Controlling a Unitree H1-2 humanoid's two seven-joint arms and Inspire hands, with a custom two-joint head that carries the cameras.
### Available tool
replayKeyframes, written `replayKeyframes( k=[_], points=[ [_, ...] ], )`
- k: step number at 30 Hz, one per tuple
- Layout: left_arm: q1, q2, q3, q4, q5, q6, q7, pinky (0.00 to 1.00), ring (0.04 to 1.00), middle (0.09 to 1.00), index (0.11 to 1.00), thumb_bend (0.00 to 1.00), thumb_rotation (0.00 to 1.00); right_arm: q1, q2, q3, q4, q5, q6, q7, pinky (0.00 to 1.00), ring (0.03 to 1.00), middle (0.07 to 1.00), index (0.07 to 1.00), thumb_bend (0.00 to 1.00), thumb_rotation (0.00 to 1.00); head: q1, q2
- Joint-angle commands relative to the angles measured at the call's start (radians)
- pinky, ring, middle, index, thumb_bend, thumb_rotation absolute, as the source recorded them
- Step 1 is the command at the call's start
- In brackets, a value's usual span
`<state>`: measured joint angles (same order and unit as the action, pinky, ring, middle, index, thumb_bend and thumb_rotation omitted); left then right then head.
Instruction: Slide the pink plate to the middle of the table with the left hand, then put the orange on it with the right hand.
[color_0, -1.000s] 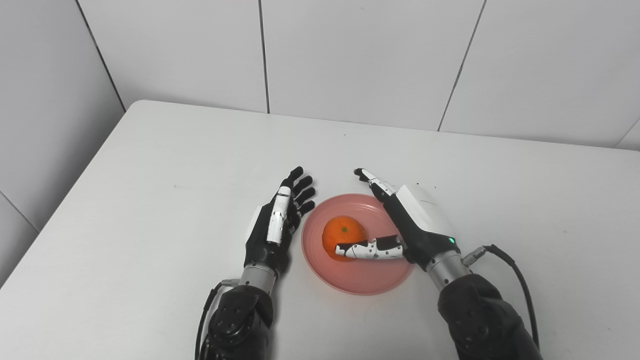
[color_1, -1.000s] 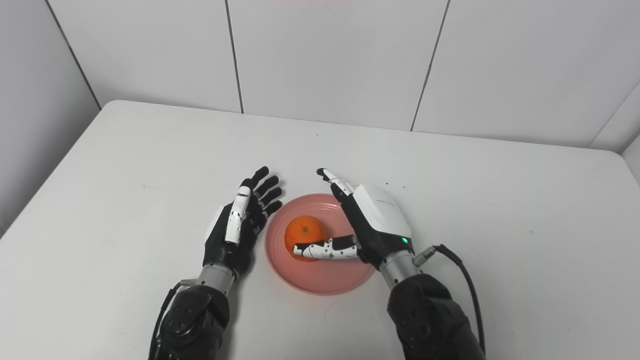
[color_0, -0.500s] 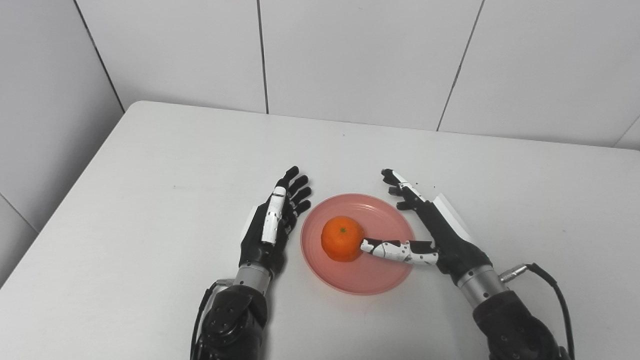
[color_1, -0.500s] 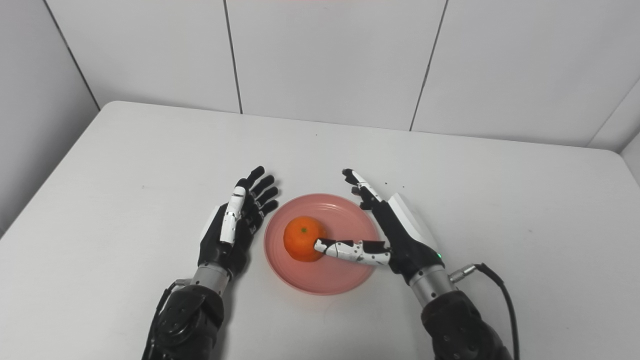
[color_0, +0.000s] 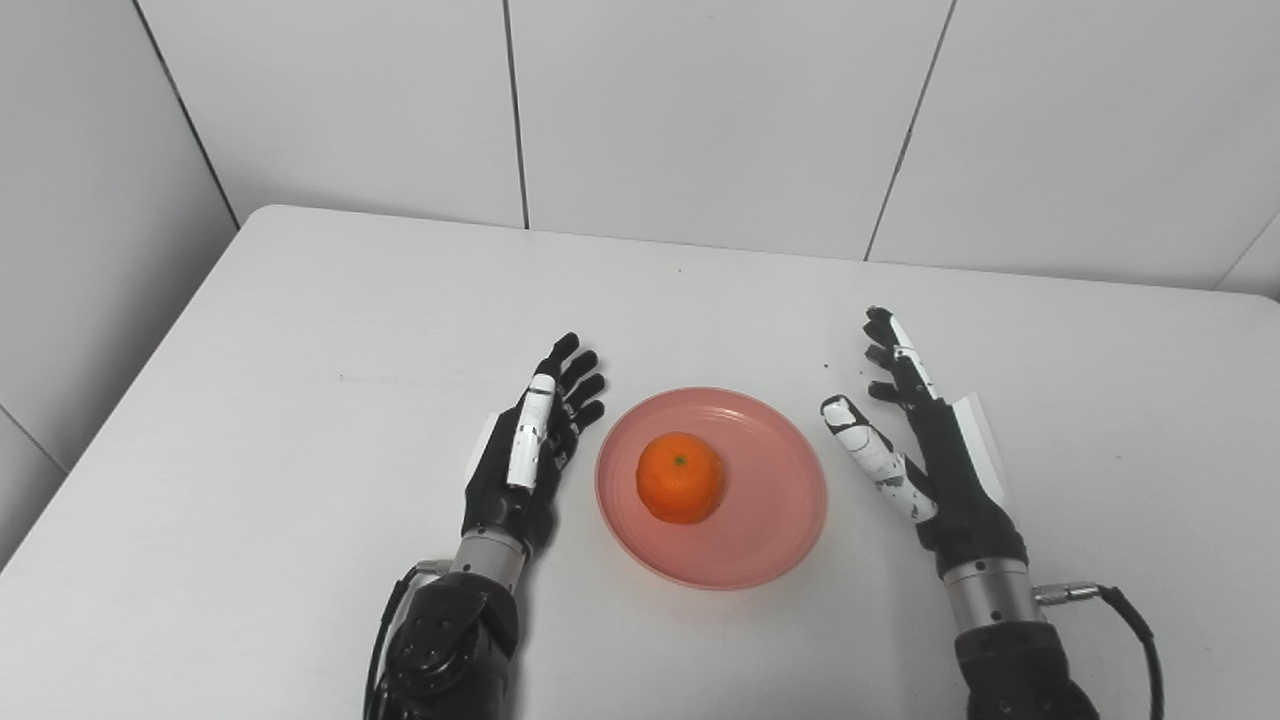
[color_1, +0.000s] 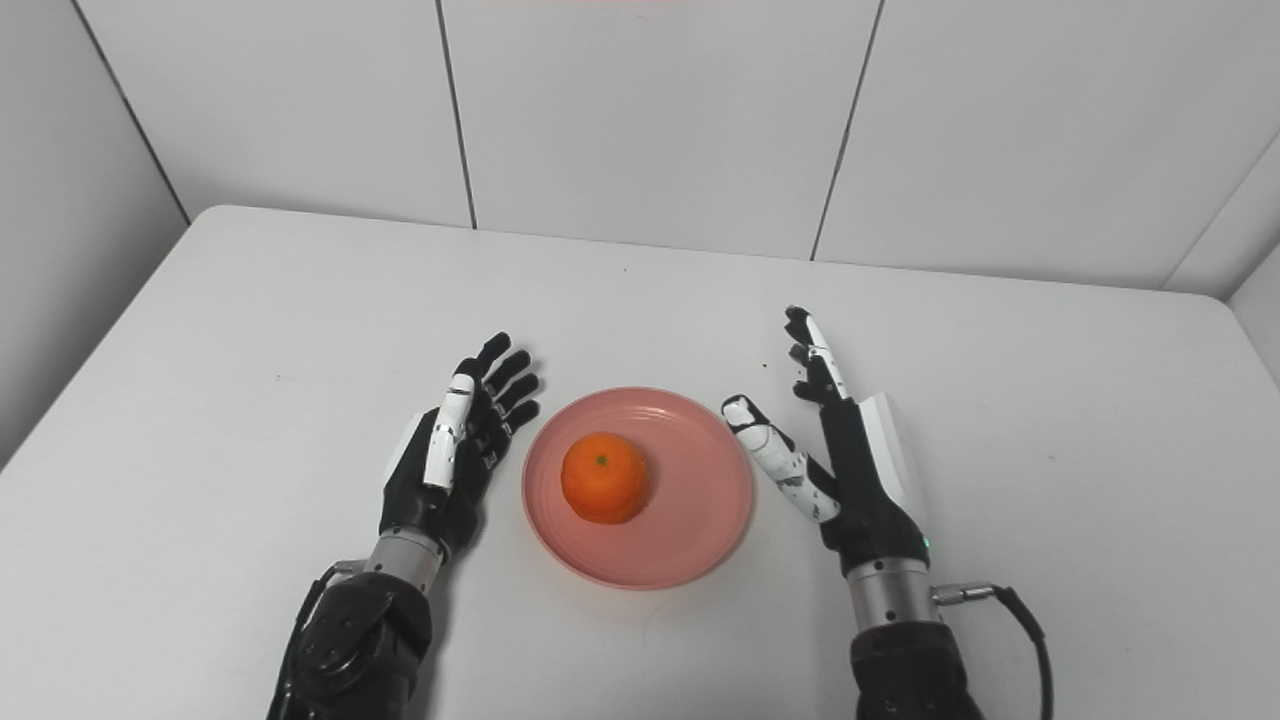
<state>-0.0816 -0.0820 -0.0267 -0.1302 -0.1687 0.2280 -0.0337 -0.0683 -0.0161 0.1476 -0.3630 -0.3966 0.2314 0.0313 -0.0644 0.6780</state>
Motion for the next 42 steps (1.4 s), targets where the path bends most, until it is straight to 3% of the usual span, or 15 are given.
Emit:
replayKeyframes(
  k=[1,9,20,23,25,26,36,42],
  points=[
    [0.010,0.005,-0.003,-0.029,0.008,-0.014,-0.006,0.92,0.924,0.937,0.927,0.42,1.00,-0.018,0.018,-0.017,-0.013,0.042,-0.058,-0.023,0.85,0.943,0.965,0.958,0.83,1.00,-0.006,-0.003],
    [0.028,0.021,-0.016,-0.076,0.030,0.001,-0.007,0.91,0.929,0.946,0.937,0.43,1.00,0.013,0.084,-0.053,0.031,0.182,-0.086,-0.049,0.90,0.959,0.977,0.964,0.87,1.00,-0.026,-0.012],
    [0.054,0.045,-0.041,-0.108,0.042,-0.014,-0.025,0.95,0.963,0.978,0.972,0.46,1.00,0.042,0.138,-0.058,0.091,0.252,-0.105,-0.084,0.92,0.941,0.961,0.972,0.78,1.00,-0.048,-0.023],
    [0.058,0.053,-0.049,-0.111,0.045,-0.027,-0.034,0.98,0.978,0.993,0.987,0.46,1.00,0.046,0.153,-0.061,0.096,0.278,-0.099,-0.084,0.93,0.945,0.965,0.975,0.73,1.00,-0.054,-0.022],
    [0.060,0.057,-0.055,-0.114,0.048,-0.031,-0.038,0.99,0.987,0.999,0.998,0.47,1.00,0.048,0.165,-0.062,0.095,0.301,-0.084,-0.082,0.95,0.952,0.968,0.976,0.64,1.00,-0.057,-0.022],
    [0.061,0.058,-0.057,-0.115,0.049,-0.030,-0.039,0.99,0.992,1.000,1.000,0.47,1.00,0.049,0.169,-0.061,0.094,0.309,-0.077,-0.083,0.96,0.957,0.972,0.977,0.54,1.00,-0.057,-0.022],
    [0.070,0.073,-0.069,-0.116,0.039,-0.037,-0.056,1.00,1.000,1.000,1.000,0.45,1.00,0.078,0.195,-0.037,0.105,0.305,-0.089,-0.098,0.96,0.965,0.978,0.981,0.23,1.00,-0.077,-0.027],
    [0.070,0.069,-0.070,-0.119,0.037,-0.024,-0.060,1.00,1.000,1.000,1.000,0.44,1.00,0.083,0.195,-0.031,0.097,0.308,-0.080,-0.090,0.98,0.990,1.000,1.000,0.22,1.00,-0.070,-0.033]
  ],
)
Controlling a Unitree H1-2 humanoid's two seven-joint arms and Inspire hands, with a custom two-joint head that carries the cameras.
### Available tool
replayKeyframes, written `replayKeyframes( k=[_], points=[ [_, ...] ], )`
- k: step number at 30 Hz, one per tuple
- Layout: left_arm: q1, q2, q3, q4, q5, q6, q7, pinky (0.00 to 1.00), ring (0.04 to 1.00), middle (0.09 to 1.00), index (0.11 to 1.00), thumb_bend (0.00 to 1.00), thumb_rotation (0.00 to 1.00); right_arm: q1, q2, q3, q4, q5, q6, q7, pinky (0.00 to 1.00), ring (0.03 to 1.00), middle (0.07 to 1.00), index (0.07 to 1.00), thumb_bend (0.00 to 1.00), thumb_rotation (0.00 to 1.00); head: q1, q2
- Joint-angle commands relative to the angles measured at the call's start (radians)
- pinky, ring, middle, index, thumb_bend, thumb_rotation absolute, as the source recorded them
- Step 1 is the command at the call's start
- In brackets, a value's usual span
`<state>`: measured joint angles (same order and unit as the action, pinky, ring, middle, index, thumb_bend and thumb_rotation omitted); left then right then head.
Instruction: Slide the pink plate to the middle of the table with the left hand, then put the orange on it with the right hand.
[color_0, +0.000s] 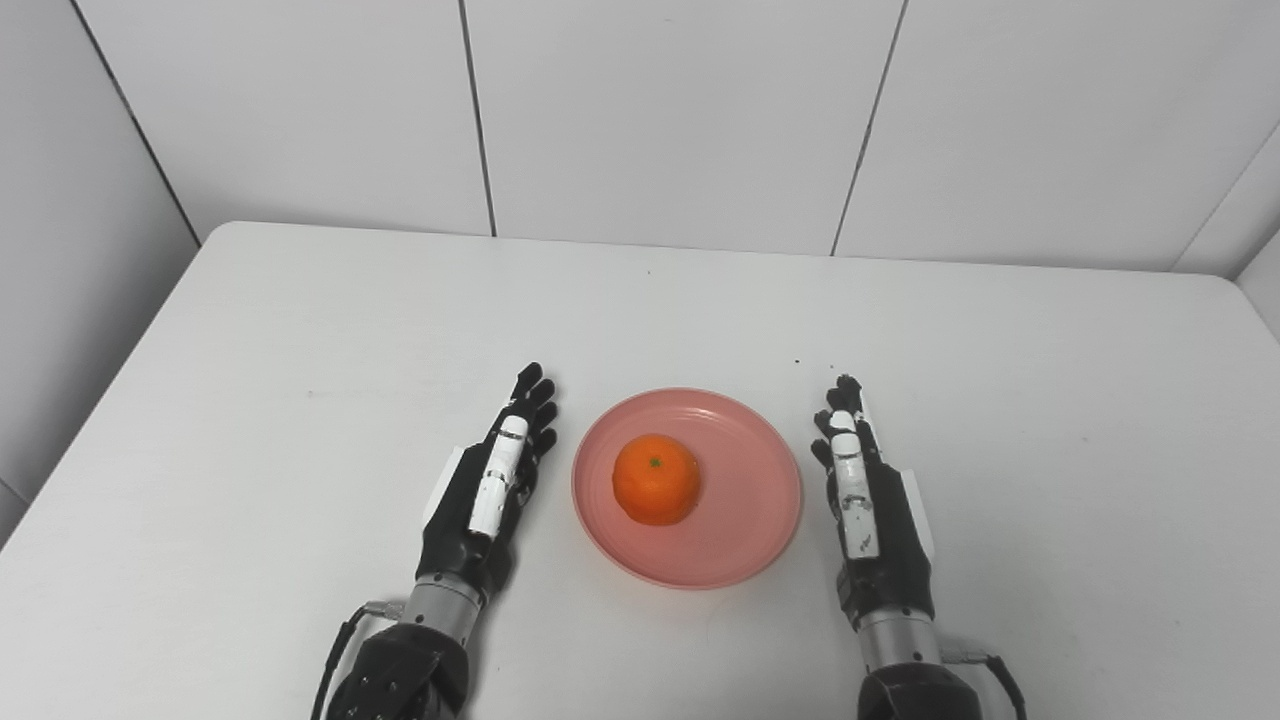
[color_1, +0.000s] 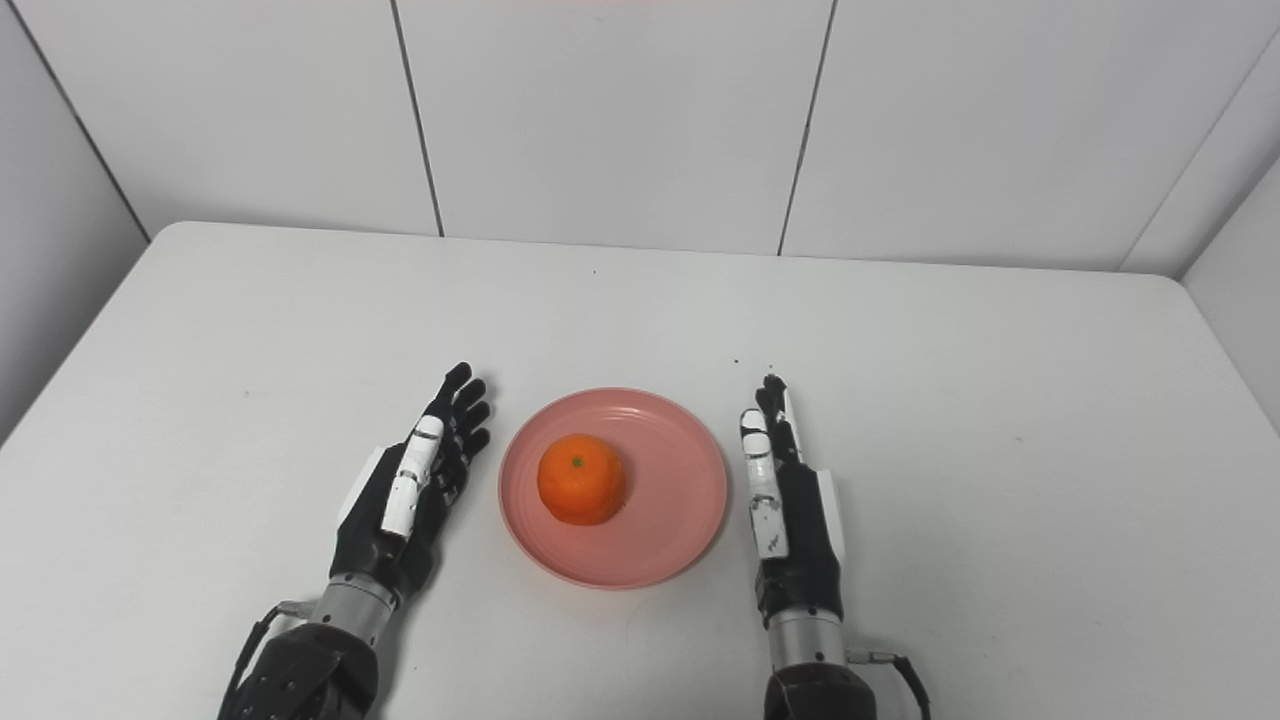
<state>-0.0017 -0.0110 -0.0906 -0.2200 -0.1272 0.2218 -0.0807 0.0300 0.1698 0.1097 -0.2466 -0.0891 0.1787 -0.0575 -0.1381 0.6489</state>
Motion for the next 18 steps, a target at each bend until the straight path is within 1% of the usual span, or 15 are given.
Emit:
replayKeyframes(
  k=[1,8,18],
  points=[
    [-0.010,-0.002,-0.006,-0.028,-0.005,-0.017,-0.014,1.00,1.000,1.000,1.000,0.44,1.00,-0.015,0.009,0.007,-0.020,0.002,-0.026,-0.001,0.99,0.992,1.000,1.000,0.22,1.00,0.004,-0.004],
    [-0.011,-0.006,-0.007,-0.022,-0.003,-0.026,-0.017,1.00,1.000,1.000,1.000,0.44,1.00,-0.010,0.010,-0.002,-0.021,0.028,-0.006,0.004,1.00,1.000,1.000,1.000,0.22,1.00,0.017,-0.013],
    [-0.011,-0.004,-0.010,-0.019,0.008,-0.037,-0.014,1.00,1.000,1.000,1.000,0.44,1.00,-0.011,0.009,-0.005,-0.017,0.024,-0.011,-0.002,0.99,0.993,1.000,1.000,0.22,1.00,0.017,-0.017]
  ],
)
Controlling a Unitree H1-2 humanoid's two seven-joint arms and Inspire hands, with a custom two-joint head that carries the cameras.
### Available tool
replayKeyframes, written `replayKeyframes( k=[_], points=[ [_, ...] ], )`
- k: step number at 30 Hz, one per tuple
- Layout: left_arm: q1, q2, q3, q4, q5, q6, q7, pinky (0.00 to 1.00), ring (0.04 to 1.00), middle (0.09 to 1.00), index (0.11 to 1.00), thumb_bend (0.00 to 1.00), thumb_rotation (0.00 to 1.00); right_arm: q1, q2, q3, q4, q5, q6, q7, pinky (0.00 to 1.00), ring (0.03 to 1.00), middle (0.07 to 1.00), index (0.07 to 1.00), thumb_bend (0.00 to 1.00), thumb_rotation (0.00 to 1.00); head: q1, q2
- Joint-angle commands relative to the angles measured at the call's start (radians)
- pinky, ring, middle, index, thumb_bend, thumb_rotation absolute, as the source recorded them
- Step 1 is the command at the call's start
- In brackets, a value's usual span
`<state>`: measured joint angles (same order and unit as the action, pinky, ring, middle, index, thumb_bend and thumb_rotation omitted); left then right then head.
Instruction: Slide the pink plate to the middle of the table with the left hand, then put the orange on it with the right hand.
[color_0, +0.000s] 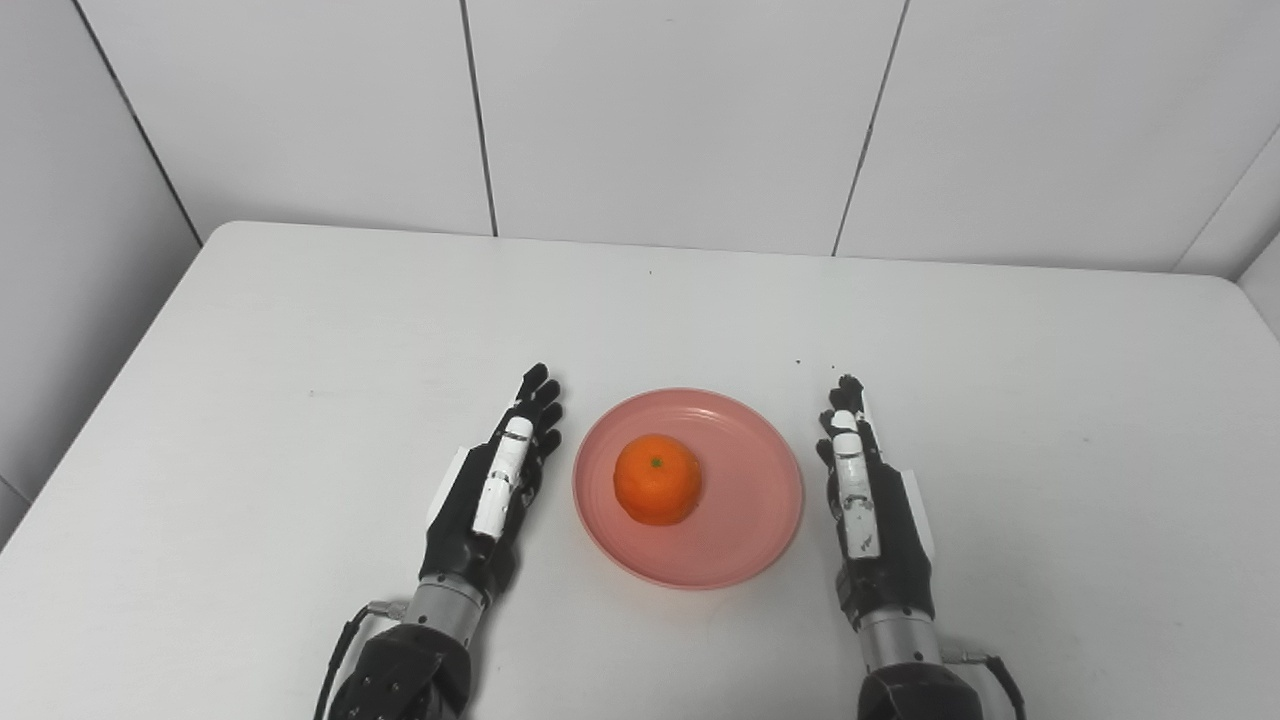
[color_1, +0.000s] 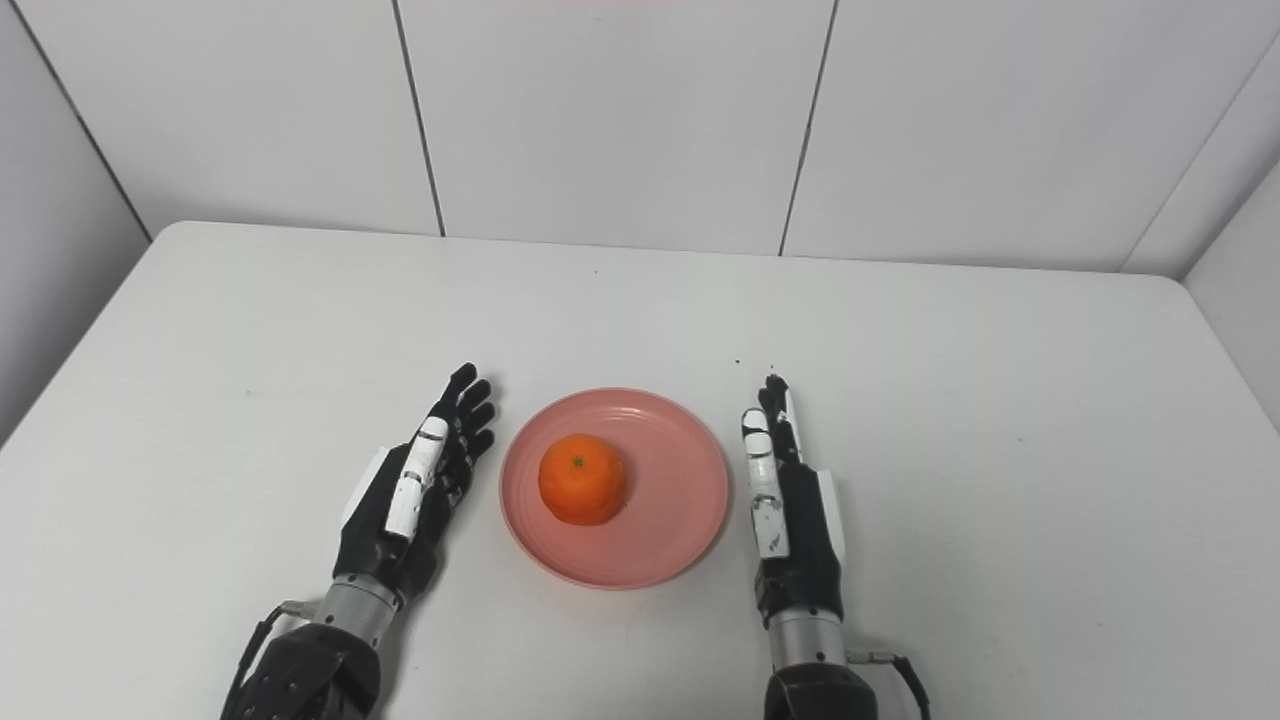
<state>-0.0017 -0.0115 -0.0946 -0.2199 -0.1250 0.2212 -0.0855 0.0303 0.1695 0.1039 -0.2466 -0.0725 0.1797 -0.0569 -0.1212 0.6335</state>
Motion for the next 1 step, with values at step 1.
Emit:
replayKeyframes(
  k=[1],
  points=[
    [-0.010,-0.005,-0.005,-0.020,0.006,-0.039,-0.008,1.00,1.000,1.000,1.000,0.44,1.00,-0.011,0.010,0.000,-0.017,0.008,-0.012,-0.003,0.99,0.992,1.000,1.000,0.21,1.00,0.000,-0.002]
  ],
)
